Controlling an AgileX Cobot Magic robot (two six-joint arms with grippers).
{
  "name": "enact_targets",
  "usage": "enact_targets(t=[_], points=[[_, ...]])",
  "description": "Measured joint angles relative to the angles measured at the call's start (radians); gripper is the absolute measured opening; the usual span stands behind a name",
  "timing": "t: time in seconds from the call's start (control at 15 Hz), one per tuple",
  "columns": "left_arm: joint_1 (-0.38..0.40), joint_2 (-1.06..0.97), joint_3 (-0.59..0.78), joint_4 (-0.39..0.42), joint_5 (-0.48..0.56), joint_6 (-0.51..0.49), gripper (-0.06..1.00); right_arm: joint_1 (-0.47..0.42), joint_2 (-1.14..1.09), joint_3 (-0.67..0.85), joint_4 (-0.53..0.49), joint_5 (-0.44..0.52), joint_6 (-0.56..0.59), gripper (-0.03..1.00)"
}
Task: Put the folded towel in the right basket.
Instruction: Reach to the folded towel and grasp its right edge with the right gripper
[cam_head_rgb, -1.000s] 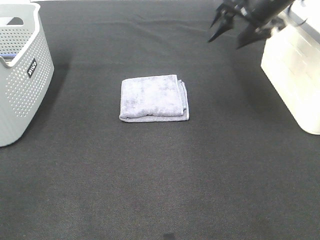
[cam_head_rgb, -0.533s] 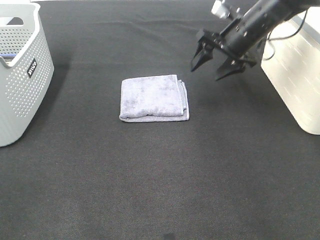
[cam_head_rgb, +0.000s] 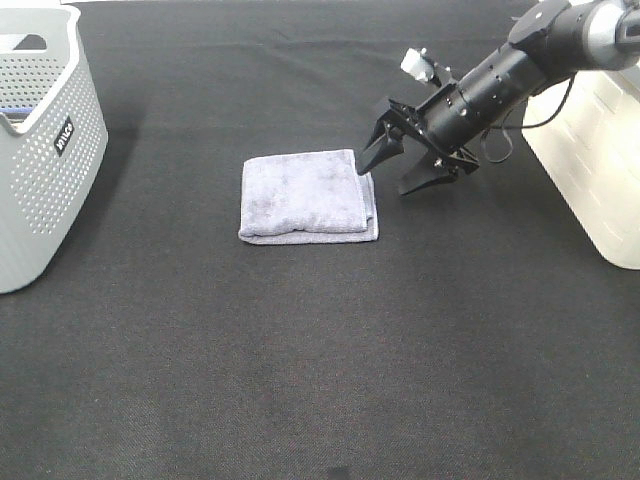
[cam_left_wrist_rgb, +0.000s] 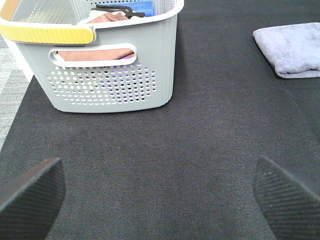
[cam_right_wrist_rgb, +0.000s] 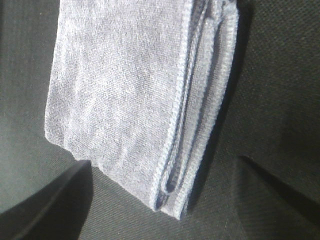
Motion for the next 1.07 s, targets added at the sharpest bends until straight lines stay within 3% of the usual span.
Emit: enact_targets(t=[0.4, 0.87, 1.07], points=[[0.0, 0.0, 0.0, 0.0, 0.0, 0.0, 0.97, 0.029, 0.054, 0.0, 0.022, 0.014, -0.035, 0.72], [0.0, 0.0, 0.0, 0.0, 0.0, 0.0, 0.97, 0.078, 0.06, 0.0, 0.02, -0.057, -0.049, 0.72], [0.0, 0.0, 0.0, 0.0, 0.0, 0.0, 0.97, 0.074, 0.03, -0.018, -0.072, -0.058, -0.004, 0.72]])
